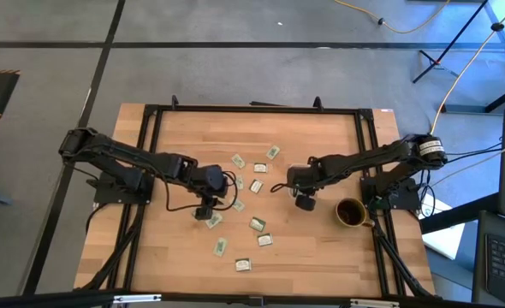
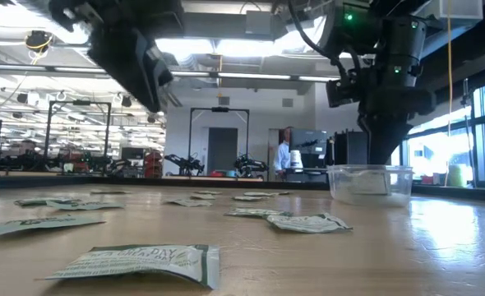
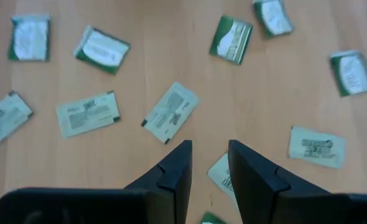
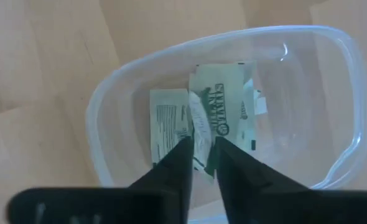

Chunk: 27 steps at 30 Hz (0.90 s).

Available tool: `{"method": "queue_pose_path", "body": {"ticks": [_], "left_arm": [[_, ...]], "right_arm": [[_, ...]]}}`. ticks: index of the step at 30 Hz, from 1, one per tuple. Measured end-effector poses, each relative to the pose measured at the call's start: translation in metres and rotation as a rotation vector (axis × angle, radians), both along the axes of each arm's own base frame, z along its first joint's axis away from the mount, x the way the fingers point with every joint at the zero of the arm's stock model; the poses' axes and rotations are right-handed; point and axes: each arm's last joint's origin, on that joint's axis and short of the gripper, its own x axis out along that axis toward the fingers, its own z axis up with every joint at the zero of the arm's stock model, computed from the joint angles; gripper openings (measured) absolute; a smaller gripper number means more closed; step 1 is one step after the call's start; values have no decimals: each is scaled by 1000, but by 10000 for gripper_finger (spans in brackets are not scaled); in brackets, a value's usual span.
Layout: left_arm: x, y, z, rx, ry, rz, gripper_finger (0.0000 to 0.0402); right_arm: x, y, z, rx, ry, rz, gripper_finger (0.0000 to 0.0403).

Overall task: Pick and place items into bin
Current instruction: Put the truvia packet into the transparent bin

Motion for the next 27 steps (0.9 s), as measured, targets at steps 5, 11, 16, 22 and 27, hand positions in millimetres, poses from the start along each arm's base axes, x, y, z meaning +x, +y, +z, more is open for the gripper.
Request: {"method": "queue_pose_path", "body": {"ticks": [5, 11, 16, 22, 27], "left_arm": [[7, -1, -17, 13, 77, 1, 98], [2, 1, -40, 59, 276, 34, 97], [-6, 1, -45, 44, 384, 117, 97], [-5, -13, -48, 82, 365, 91, 97], [-5, -31, -61, 111, 407, 51, 97]], "right_arm": [[0, -4, 0, -22, 0, -17, 113], [-3, -16, 1, -182, 21, -85, 130], [-5, -23, 1, -203, 42, -123, 131], [-6, -26, 1, -203, 45, -132, 131], [-7, -26, 5, -200, 25, -146, 131]]}}
